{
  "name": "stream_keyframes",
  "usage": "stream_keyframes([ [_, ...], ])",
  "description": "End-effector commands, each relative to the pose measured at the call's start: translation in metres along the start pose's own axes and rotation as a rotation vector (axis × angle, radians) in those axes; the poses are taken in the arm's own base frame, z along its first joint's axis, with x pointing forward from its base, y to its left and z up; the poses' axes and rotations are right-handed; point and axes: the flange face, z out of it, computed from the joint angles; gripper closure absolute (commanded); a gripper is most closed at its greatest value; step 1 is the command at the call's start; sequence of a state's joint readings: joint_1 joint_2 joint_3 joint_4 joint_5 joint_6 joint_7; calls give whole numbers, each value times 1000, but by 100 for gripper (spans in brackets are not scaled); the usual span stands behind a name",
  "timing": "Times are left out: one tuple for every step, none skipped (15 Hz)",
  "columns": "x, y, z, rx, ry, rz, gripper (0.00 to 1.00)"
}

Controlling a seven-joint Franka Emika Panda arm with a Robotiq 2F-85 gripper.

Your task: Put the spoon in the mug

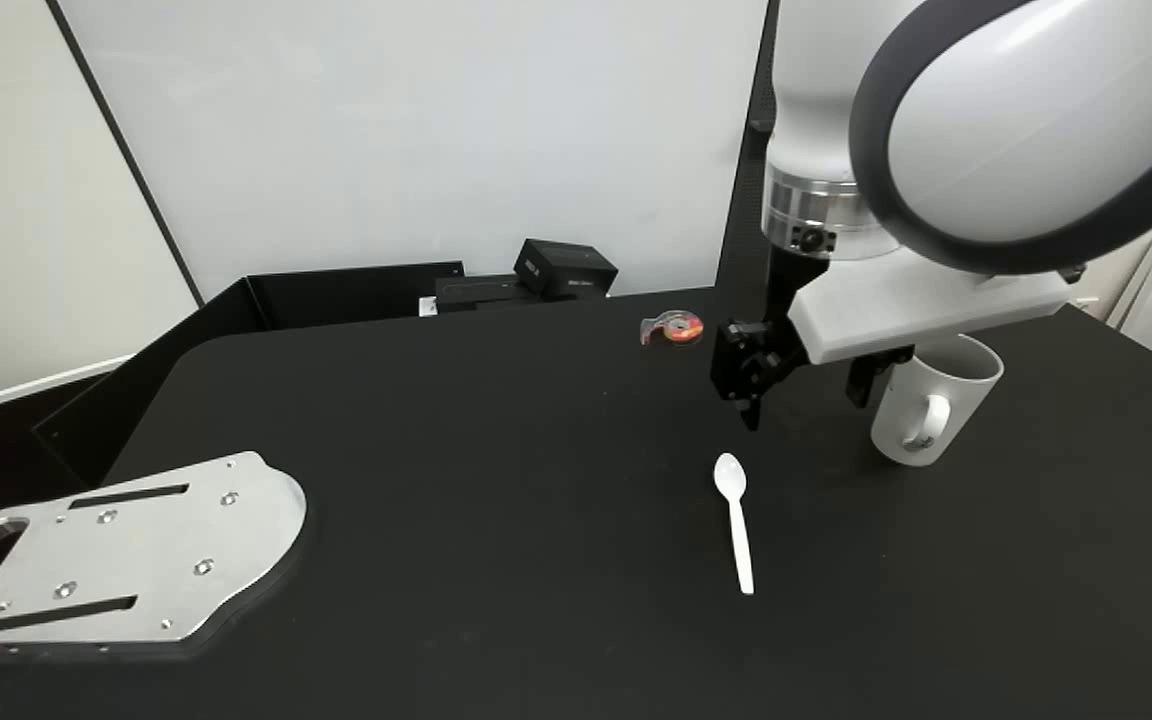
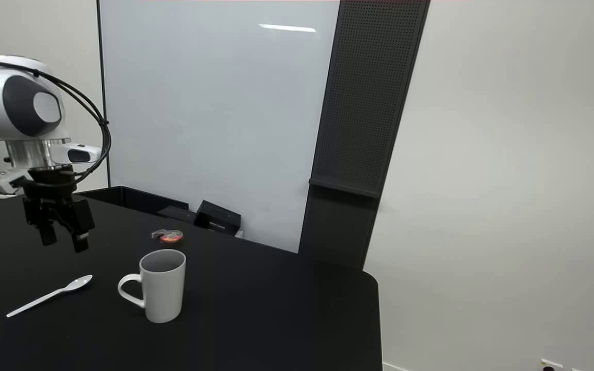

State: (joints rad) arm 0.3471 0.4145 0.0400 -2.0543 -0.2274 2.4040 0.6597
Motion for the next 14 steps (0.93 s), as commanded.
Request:
stream_keyframes([
  [11,-14,11,-53,20,86,0],
  [12,-18,14,-65,22,99,0],
  [12,-21,19,-75,15,112,0],
  [12,-24,21,-76,-4,128,0],
  [11,-27,24,-74,-25,141,0],
  [10,-28,26,-68,-42,152,0],
  [10,-28,28,-67,-53,162,0],
  [11,-26,29,-63,-67,173,0],
  [11,-25,31,-54,-81,182,0],
  [12,-23,32,-42,-89,193,0],
  [12,-21,33,-25,-95,202,0],
  [13,-21,36,-5,-104,211,0],
  [12,-21,38,14,-117,221,0],
  [12,-21,40,30,-130,230,0],
])
